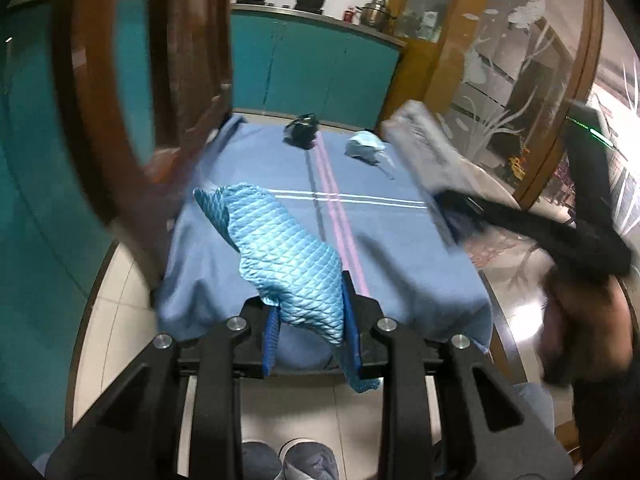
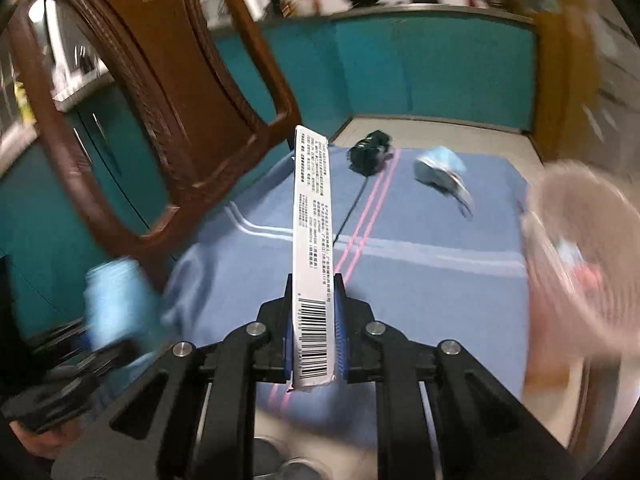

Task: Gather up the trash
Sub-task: 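Grasp the light-blue quilted cloth with the left gripper while the right gripper grasps the white medicine box, then carry the white box to the wastebasket and open the right gripper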

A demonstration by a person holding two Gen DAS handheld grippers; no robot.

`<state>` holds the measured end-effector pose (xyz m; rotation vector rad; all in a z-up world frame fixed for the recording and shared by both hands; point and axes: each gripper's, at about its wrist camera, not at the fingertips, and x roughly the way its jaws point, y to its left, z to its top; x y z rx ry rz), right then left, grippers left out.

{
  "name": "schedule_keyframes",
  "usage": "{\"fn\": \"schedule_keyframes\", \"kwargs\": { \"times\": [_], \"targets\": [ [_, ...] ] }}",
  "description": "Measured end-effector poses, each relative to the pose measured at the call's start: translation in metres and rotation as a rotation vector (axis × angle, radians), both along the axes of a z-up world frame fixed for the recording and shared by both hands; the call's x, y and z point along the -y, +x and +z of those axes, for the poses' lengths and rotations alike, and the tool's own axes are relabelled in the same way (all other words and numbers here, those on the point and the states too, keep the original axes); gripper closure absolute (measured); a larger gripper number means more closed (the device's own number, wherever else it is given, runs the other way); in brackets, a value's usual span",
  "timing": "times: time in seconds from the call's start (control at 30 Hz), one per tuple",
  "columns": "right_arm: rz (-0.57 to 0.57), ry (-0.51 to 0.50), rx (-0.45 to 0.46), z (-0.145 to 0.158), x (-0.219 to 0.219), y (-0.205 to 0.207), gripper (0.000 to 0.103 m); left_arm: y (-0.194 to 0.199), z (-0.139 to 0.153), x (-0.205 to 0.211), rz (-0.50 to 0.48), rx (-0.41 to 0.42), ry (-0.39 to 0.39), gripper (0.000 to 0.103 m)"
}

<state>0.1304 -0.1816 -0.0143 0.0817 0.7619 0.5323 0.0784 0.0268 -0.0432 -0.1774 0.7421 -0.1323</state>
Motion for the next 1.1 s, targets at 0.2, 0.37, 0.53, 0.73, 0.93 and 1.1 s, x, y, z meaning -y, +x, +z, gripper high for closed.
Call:
{"fn": "schedule_keyframes", "kwargs": {
  "times": [0.2,0.37,0.53,0.73,0.93,1.1],
  "targets": [
    [-0.112,0.077,0.027,-0.005,0.029,-0.078,0.086,0.005,-0.003,0.031,-0.048,-0.002,0.015,0.075],
    [-0.147,0.076,0.036,-0.011,0.043,-0.106,0.086,-0.006,-0.008,0.038,-0.054,-0.009,0.034,0.075],
    [-0.148,0.086,0.021,-0.014,0.043,-0.099,0.086,-0.015,-0.013,0.038,-0.043,-0.027,0.042,0.074],
    [-0.138,0.081,0.028,-0.013,0.038,-0.101,0.086,-0.019,-0.011,0.035,-0.039,-0.025,0.050,0.074],
    [-0.134,0.080,0.023,-0.014,0.038,-0.102,0.086,-0.019,-0.010,0.034,-0.042,-0.022,0.049,0.074],
    [-0.131,0.077,0.020,-0.016,0.039,-0.101,0.086,-0.019,-0.011,0.035,-0.043,-0.024,0.050,0.074]
  ]
}}
